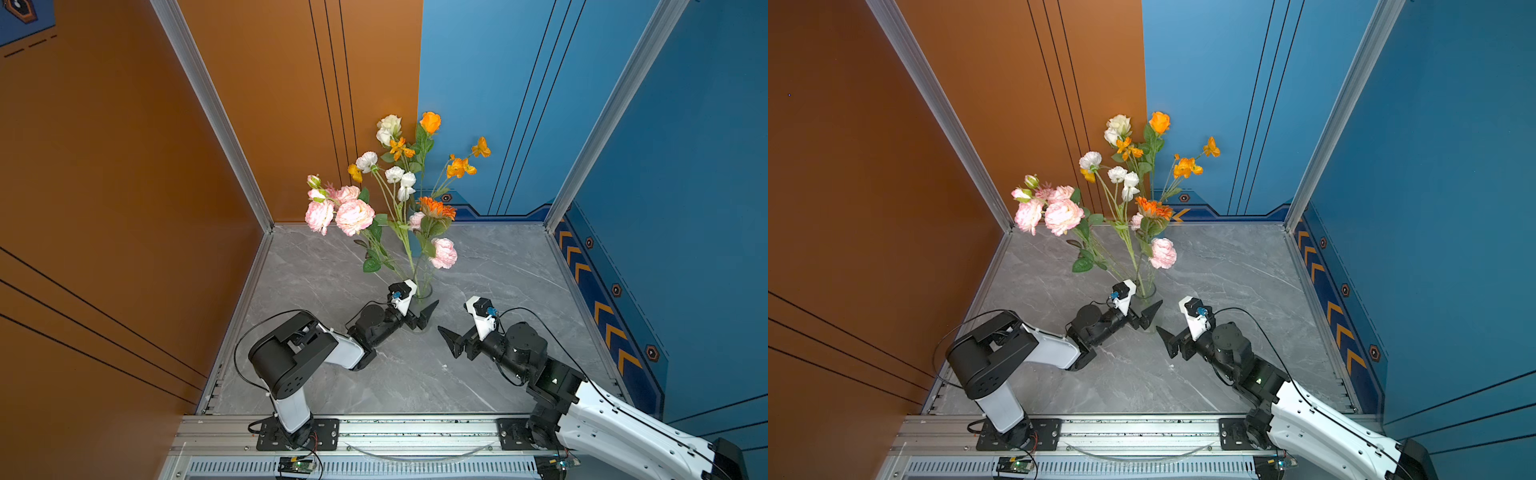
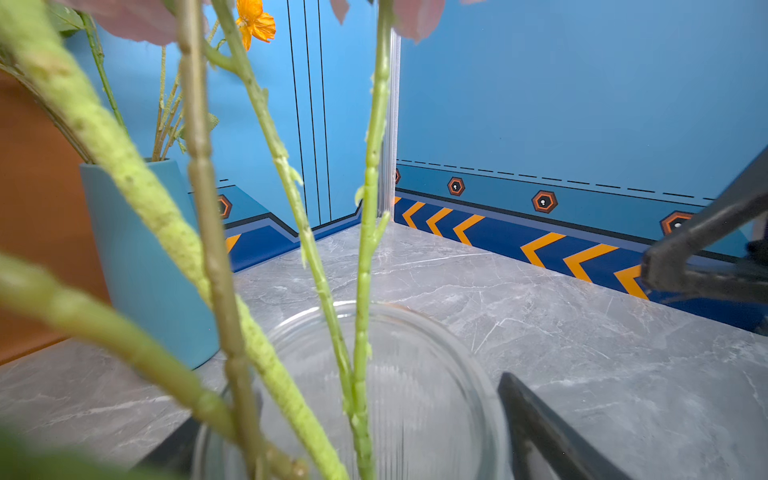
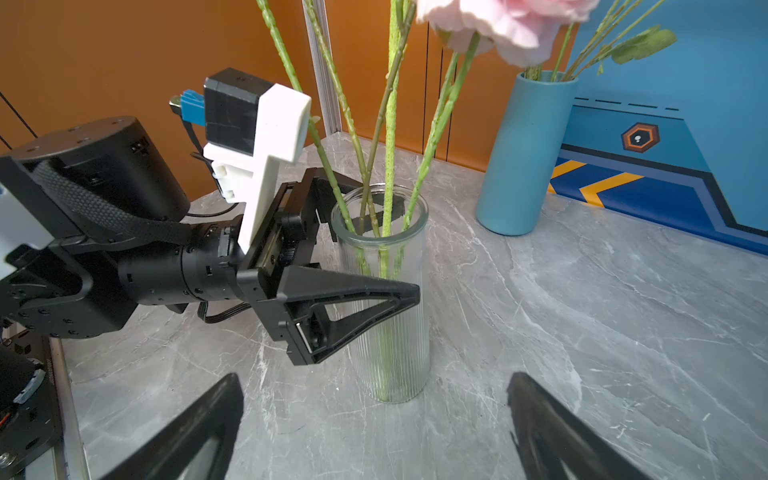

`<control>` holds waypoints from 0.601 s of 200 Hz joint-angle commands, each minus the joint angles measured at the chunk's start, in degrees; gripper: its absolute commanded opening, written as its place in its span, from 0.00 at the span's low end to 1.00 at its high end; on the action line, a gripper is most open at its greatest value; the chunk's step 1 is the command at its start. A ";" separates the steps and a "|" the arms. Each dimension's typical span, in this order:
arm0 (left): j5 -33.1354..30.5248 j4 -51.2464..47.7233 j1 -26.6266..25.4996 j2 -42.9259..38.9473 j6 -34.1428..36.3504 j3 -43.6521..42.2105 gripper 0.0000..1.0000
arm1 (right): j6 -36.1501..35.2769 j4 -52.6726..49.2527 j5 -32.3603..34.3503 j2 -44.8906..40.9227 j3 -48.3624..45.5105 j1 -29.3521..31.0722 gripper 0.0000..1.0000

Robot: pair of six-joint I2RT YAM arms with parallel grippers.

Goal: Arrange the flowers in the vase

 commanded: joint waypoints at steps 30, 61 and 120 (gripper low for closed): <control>3.74 1.57 1.84 1.48 -2.30 2.30 0.82 | -0.96 1.72 -1.59 1.35 1.87 -0.30 1.00; 5.19 1.59 2.61 2.19 -4.08 3.12 0.75 | -0.81 2.03 -1.47 1.97 1.92 -0.37 1.00; 9.81 1.58 3.16 2.40 -5.56 3.90 0.53 | -0.68 2.66 -1.92 3.05 2.26 -0.37 1.00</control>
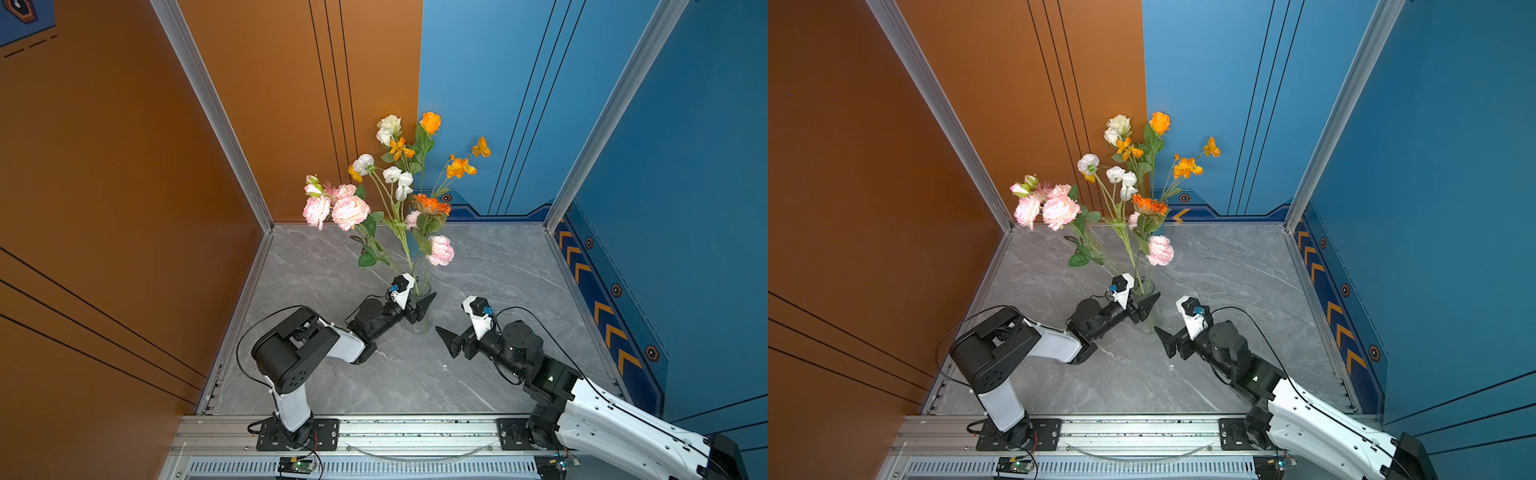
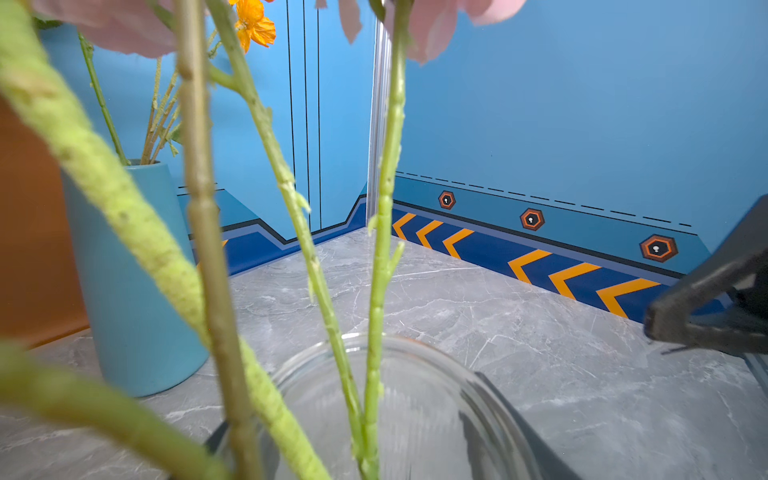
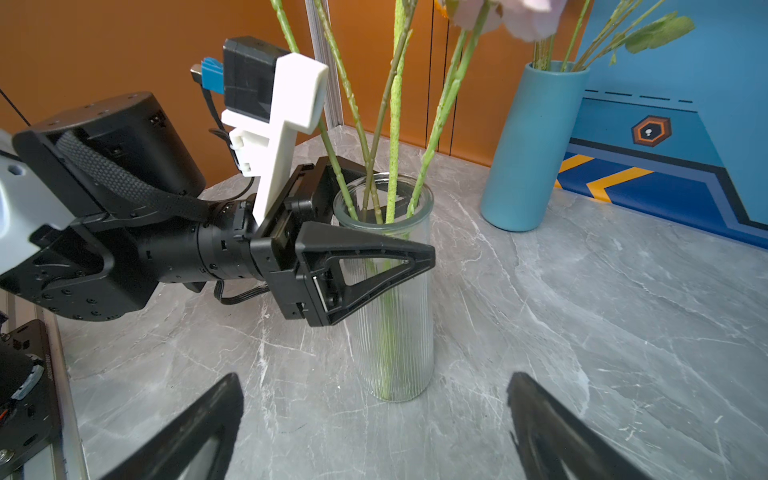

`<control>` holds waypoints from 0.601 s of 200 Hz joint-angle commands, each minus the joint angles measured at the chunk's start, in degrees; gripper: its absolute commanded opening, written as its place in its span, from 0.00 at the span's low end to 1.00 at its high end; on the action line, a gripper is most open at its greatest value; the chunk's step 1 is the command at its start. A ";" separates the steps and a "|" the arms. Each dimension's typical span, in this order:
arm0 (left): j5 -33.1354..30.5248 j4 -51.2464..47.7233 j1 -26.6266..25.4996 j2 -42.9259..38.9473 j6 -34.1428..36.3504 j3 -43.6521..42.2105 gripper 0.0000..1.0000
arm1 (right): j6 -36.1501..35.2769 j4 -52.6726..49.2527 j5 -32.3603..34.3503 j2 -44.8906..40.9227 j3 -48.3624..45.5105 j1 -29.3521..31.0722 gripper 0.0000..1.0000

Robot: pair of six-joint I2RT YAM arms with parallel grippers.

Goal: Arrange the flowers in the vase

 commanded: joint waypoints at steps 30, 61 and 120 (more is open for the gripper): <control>6.83 0.97 0.71 -0.41 -2.33 1.95 0.44 | -0.65 3.08 -1.58 1.70 2.03 -0.35 1.00; 5.08 0.50 2.26 -3.24 -2.02 0.77 0.32 | -1.11 4.55 -2.06 2.82 3.07 -0.35 1.00; 6.54 -10.78 2.27 -10.30 2.94 2.15 0.30 | -0.56 -0.89 0.89 0.84 5.68 -4.32 1.00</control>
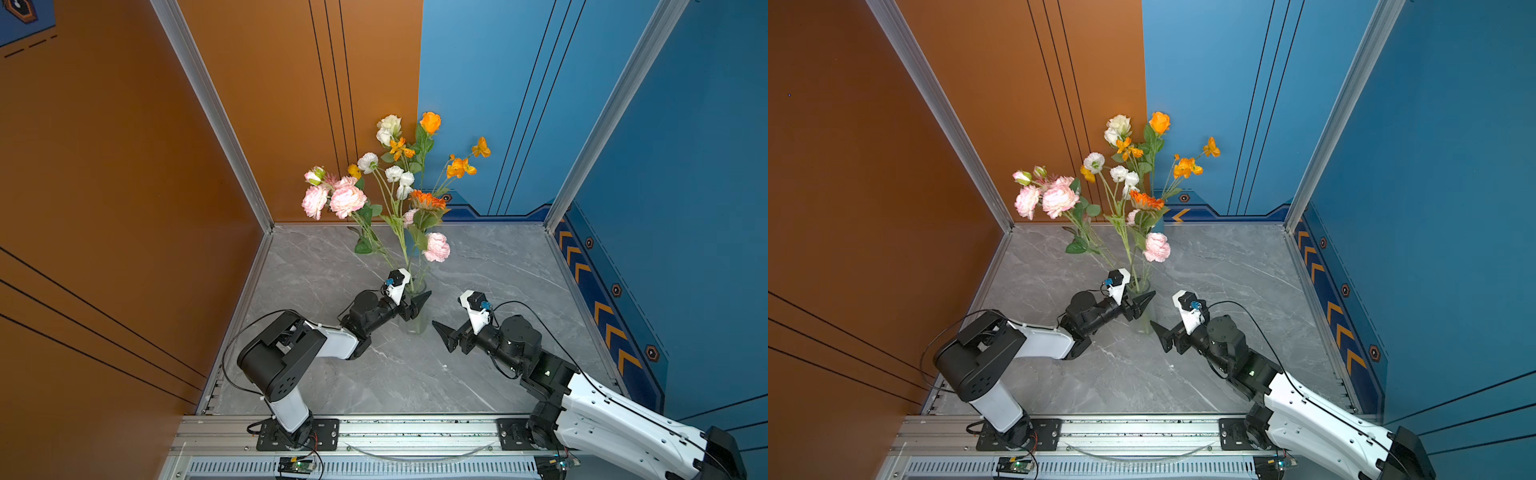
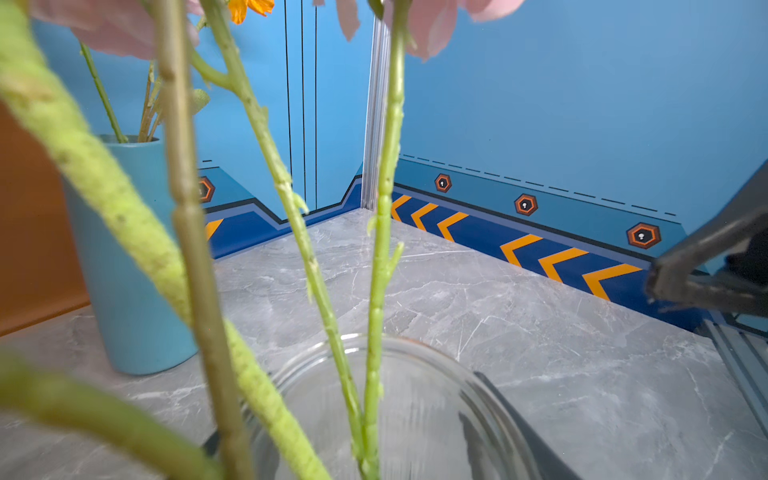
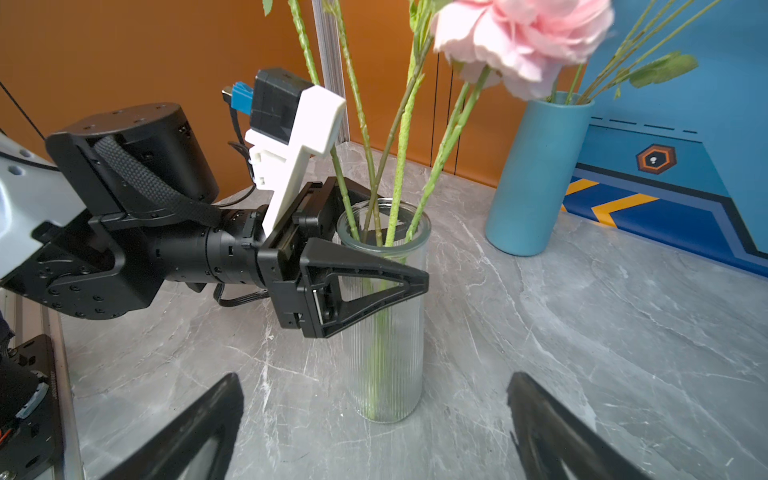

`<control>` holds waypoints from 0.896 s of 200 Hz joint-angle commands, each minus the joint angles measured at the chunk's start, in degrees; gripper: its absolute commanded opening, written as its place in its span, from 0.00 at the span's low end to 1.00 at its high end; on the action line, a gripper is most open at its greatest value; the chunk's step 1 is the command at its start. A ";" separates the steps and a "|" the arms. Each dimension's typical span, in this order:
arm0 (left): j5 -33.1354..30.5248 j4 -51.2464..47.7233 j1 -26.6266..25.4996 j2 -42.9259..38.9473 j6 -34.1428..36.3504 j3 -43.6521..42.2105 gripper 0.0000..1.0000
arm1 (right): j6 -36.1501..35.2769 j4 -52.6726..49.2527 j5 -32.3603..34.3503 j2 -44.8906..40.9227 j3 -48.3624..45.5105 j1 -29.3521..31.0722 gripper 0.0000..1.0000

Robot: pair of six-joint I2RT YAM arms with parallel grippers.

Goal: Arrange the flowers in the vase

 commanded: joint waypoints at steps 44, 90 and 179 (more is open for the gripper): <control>-0.45 -6.34 -5.62 -3.53 10.95 9.94 0.29 | 8.93 -14.14 -2.56 -6.09 5.93 -18.96 1.00; 1.52 -6.32 -7.48 5.04 12.20 24.17 0.28 | 12.20 -17.22 -6.21 -14.54 4.03 -30.27 1.00; 9.21 -13.92 -6.51 33.53 7.45 65.03 0.26 | 13.32 -16.22 -15.56 -15.05 7.44 -33.77 1.00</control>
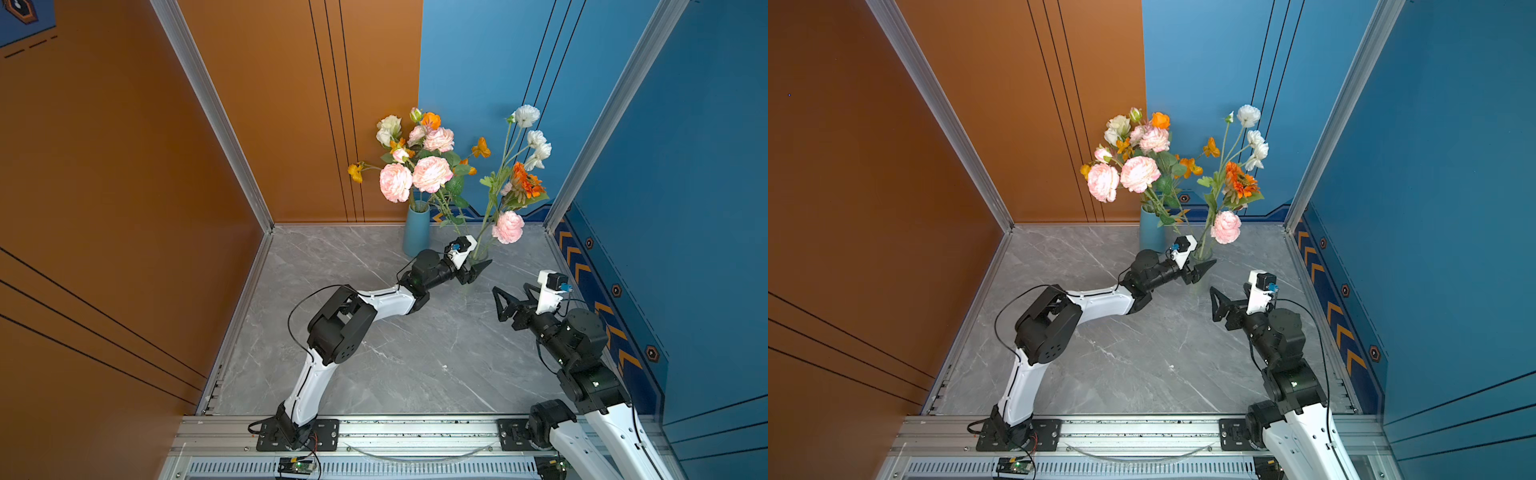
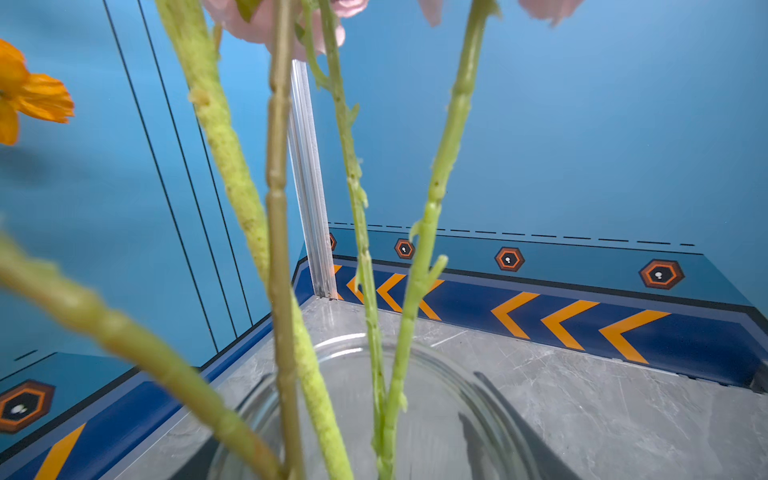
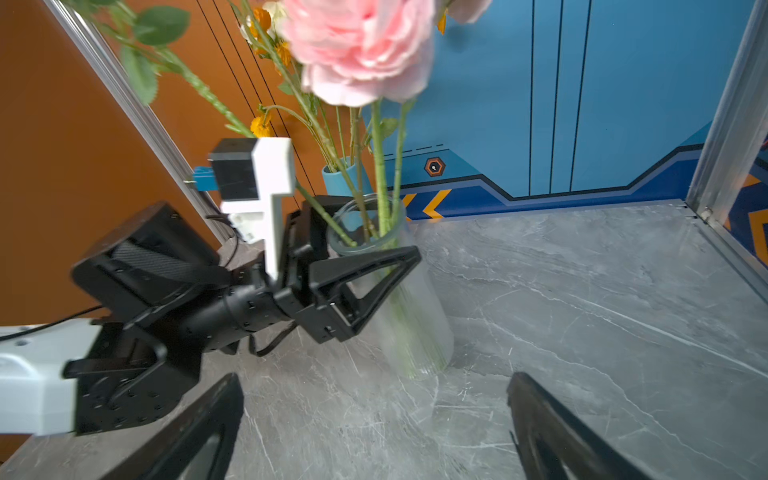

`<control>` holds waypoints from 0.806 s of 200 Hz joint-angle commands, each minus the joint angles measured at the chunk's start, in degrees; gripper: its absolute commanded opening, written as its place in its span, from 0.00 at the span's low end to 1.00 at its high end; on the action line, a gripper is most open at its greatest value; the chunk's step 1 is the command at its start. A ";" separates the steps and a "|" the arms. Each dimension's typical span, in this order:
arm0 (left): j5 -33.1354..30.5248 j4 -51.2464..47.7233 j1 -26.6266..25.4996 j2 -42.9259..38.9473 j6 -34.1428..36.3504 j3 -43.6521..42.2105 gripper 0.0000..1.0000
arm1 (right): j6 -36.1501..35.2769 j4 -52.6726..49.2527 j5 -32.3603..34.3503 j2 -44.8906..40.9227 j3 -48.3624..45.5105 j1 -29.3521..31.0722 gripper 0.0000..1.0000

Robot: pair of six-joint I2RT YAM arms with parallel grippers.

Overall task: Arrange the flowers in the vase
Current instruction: 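Carry the glass vase away with the left gripper while the right draws back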

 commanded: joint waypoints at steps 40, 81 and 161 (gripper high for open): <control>3.88 0.40 0.23 5.47 0.79 15.35 0.26 | 0.87 -0.59 -5.17 -1.02 1.26 -0.34 1.00; 4.11 0.38 1.67 -6.29 2.96 3.59 0.25 | -0.06 1.24 -4.51 -0.42 0.22 -0.38 1.00; 0.02 -1.85 14.58 -33.27 4.66 -21.26 0.26 | 2.20 9.84 -7.11 5.06 -1.09 0.01 1.00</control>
